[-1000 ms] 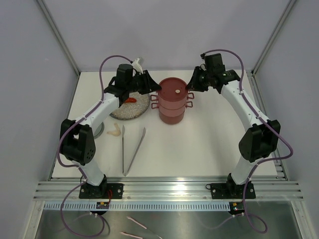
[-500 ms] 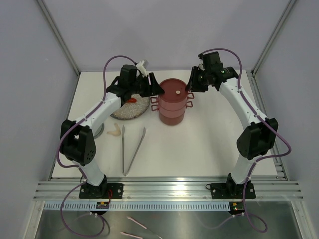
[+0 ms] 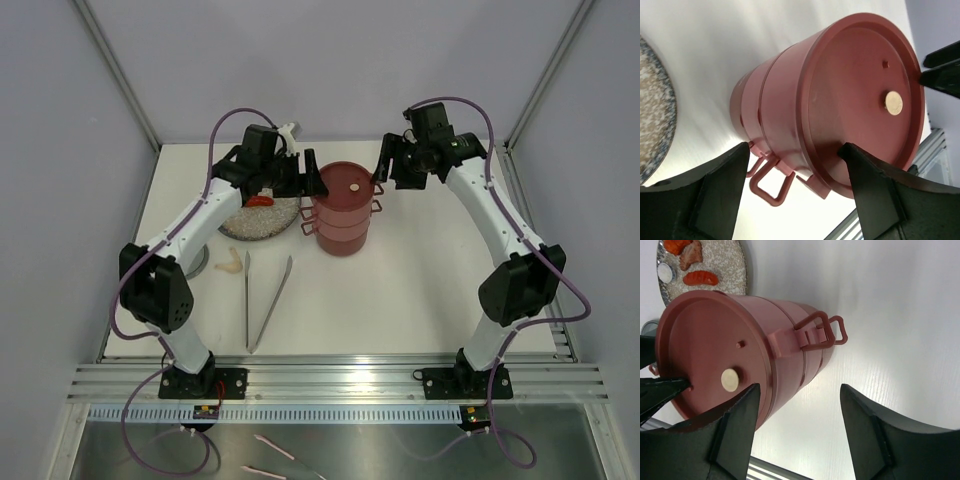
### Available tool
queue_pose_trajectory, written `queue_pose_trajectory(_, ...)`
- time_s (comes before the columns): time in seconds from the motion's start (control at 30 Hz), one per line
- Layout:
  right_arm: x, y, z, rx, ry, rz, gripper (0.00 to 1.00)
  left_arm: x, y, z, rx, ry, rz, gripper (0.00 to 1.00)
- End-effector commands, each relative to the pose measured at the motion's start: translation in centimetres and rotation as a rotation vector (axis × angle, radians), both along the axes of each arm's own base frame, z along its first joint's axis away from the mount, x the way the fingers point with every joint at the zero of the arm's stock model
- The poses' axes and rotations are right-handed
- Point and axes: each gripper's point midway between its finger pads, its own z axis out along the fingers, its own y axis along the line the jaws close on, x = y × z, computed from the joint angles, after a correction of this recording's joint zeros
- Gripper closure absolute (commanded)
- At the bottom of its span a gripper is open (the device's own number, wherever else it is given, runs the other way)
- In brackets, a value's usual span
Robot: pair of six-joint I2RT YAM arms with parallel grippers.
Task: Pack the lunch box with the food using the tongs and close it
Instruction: Place the packing box into the packing box.
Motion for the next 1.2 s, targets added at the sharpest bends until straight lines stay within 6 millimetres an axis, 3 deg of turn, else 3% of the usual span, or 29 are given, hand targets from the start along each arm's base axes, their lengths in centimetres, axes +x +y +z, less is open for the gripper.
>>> queue_pose_trajectory(0.0, -0.9, -0.5, 6.0, 0.028, -0.146, -0.008, 0.28, -2.3, 2.5, 1.5, 0.129, -0.020, 0.009, 0.19)
queue_pose_trajectory(0.03, -1.0, -0.6, 6.3, 0.034, -0.155, -0.012, 0.27, -2.5, 3.3, 2.3, 0.147, -0.047, 0.030, 0.17)
queue_pose_trajectory(0.17, -1.7, -0.6, 6.9, 0.062, -0.177, -0.016, 0.23, -4.0, 7.1, 2.5, 0.214, -0.037, 0.112, 0.15)
queue_pose_trajectory(0.37, -1.6, -0.4, 6.8, 0.075, -0.190, -0.010, 0.20, -6.3, 12.3, 0.7, 0.282, 0.021, 0.224, 0.11)
queue_pose_trajectory(0.67, -1.4, -0.1, 6.1, 0.074, -0.188, 0.013, 0.19, -7.1, 16.5, -0.5, 0.258, 0.071, 0.367, 0.11)
queue_pose_trajectory(0.77, -1.5, 0.0, 5.6, 0.071, -0.179, 0.019, 0.18, -7.6, 18.8, -2.2, 0.311, 0.142, 0.471, 0.19)
queue_pose_trajectory(0.97, -1.7, 0.7, 5.0, 0.103, -0.163, 0.043, 0.18, -9.6, 24.4, -7.0, 0.418, 0.314, 0.786, 0.54)
queue_pose_trajectory(1.03, -1.7, 0.9, 4.9, 0.109, -0.157, 0.054, 0.18, -10.1, 24.6, -9.4, 0.423, 0.367, 0.828, 0.62)
queue_pose_trajectory(1.17, -1.7, 1.2, 4.7, 0.116, -0.149, 0.069, 0.18, -10.6, 24.3, -12.5, 0.408, 0.444, 0.888, 0.60)
